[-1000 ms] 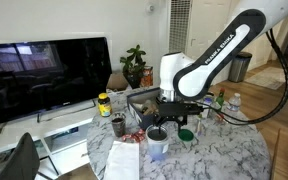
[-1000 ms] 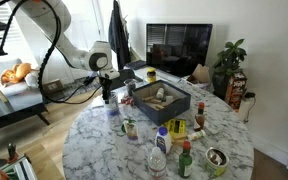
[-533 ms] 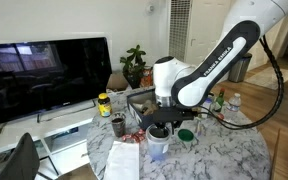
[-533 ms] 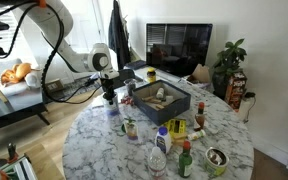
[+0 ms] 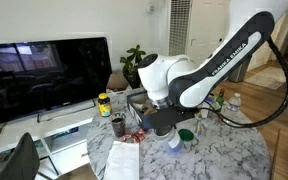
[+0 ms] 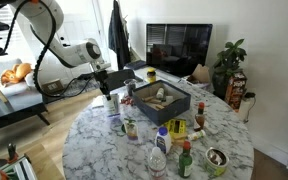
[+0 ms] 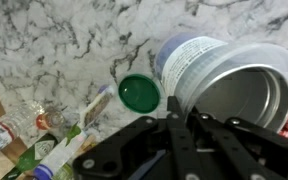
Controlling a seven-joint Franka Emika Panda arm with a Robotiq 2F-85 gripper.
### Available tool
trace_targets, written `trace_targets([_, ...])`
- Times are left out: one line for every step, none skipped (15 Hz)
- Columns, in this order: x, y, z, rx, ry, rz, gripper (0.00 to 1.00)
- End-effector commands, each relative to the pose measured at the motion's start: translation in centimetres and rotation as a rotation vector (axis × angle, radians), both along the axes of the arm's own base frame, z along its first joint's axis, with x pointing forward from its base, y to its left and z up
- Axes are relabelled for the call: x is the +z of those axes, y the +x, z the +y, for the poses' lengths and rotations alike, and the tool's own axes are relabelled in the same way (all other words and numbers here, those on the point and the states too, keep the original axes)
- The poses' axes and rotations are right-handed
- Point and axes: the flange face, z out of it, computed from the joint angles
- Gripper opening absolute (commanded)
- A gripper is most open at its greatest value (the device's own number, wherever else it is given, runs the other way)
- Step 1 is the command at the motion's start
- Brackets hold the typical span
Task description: Put the silver and the plastic cups upside down on the table
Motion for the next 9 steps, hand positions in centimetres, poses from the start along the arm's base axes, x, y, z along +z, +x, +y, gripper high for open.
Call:
trace_targets([0.0, -0.7, 1.4, 0.113, -0.135, 0.080, 0.02])
trace_targets([-0.9, -0.8, 2.1, 0.146, -0.136, 0.108, 0.02])
trace_targets([-1.9, -0.9, 2.5, 0.175, -0.135, 0.127, 0.02])
trace_targets([-2.9, -0.9, 2.6, 0.192, -0.144, 0.139, 0.02])
trace_targets([-3.8, -0.8, 2.8, 0.209, -0.133, 0.147, 0.02])
trace_targets([-4.7, -0.8, 2.9, 0.222, -0.137, 0.158, 0.02])
trace_targets([-5.0, -0.6, 3.0, 0.234, -0.145, 0.161, 0.02])
trace_targets([-5.0, -0.3, 3.2, 0.245, -0.143, 0.164, 0.10])
trace_targets([-5.3, -0.1, 3.2, 0.249, -0.141, 0.170, 0.33])
